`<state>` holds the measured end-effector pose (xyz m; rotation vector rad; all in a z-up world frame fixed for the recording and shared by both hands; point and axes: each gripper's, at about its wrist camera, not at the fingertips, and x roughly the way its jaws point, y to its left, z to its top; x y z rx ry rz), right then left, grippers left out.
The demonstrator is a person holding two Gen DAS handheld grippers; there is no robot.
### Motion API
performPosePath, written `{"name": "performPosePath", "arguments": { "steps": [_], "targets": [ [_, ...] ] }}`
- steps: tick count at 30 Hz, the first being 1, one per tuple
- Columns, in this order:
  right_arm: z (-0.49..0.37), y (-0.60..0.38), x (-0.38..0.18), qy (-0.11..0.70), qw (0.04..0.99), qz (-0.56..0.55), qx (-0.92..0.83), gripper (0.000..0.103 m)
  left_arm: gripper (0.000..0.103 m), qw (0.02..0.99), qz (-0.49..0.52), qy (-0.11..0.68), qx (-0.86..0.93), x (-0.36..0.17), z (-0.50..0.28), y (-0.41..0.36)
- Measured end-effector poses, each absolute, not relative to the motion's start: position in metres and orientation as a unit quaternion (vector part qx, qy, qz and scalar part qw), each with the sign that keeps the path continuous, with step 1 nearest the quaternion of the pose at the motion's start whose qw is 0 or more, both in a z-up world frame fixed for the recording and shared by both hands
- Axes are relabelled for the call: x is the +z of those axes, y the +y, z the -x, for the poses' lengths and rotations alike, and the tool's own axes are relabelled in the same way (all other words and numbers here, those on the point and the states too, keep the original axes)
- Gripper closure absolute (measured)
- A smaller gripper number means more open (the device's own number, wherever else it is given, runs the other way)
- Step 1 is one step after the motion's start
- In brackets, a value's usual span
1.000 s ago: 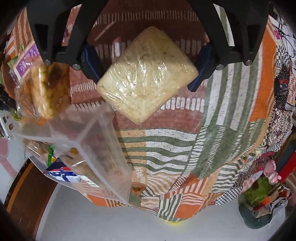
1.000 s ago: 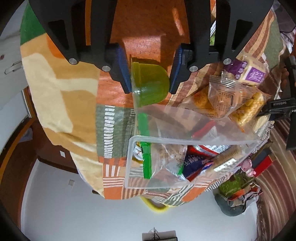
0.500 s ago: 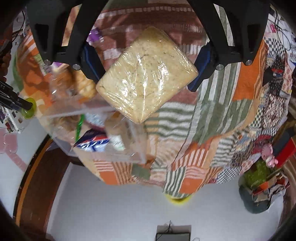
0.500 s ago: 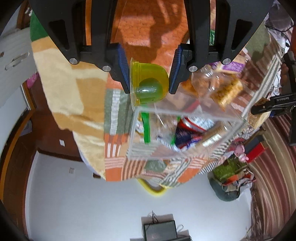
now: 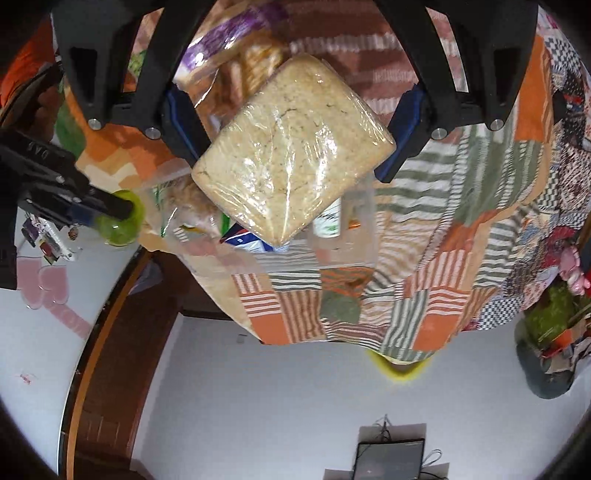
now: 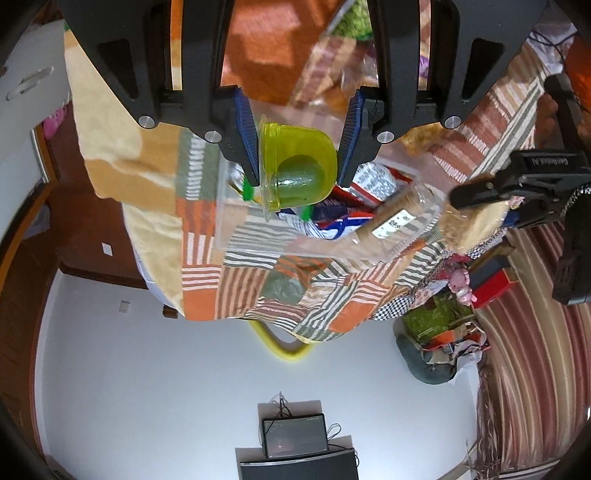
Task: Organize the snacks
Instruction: 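Lower the bread loaf into the clear box with the left tool while the right places the jelly cup in, then grasp the puffed-snack bag with the left tool while the right grasps the clear pastry bag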
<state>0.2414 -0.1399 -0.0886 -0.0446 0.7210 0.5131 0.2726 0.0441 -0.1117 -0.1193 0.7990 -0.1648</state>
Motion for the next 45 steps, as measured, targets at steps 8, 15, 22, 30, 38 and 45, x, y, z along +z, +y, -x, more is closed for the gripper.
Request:
{"name": "performPosePath", "arguments": {
  "steps": [8,15,22,30,38,45],
  "targets": [
    [-0.265,-0.124,-0.107,0.374,0.890,0.020,0.261,0.066,0.017,0.907,0.054,0.408,-0.089,-0.127,-0.306,0.029],
    [-0.269,-0.109,-0.112,0.378,0.883,0.044,0.276,0.065,0.017,0.904,0.033,0.418,-0.088,-0.141,-0.324,0.021],
    [-0.271,-0.109,-0.112,0.386,0.876,0.040,0.286,0.064,0.016,0.902,0.025,0.424,-0.079,-0.146,-0.331,0.019],
    [-0.262,-0.110,-0.100,0.371,0.883,0.044,0.284,0.053,0.015,0.904,0.041,0.417,-0.088,-0.133,-0.316,0.027],
    [-0.242,-0.120,-0.087,0.362,0.887,0.043,0.283,0.053,0.015,0.914,0.025,0.396,-0.082,-0.114,-0.276,0.033],
    [-0.226,-0.129,-0.097,0.379,0.882,0.034,0.280,0.042,0.015,0.909,0.029,0.410,-0.076,-0.126,-0.251,0.040]
  ]
}}
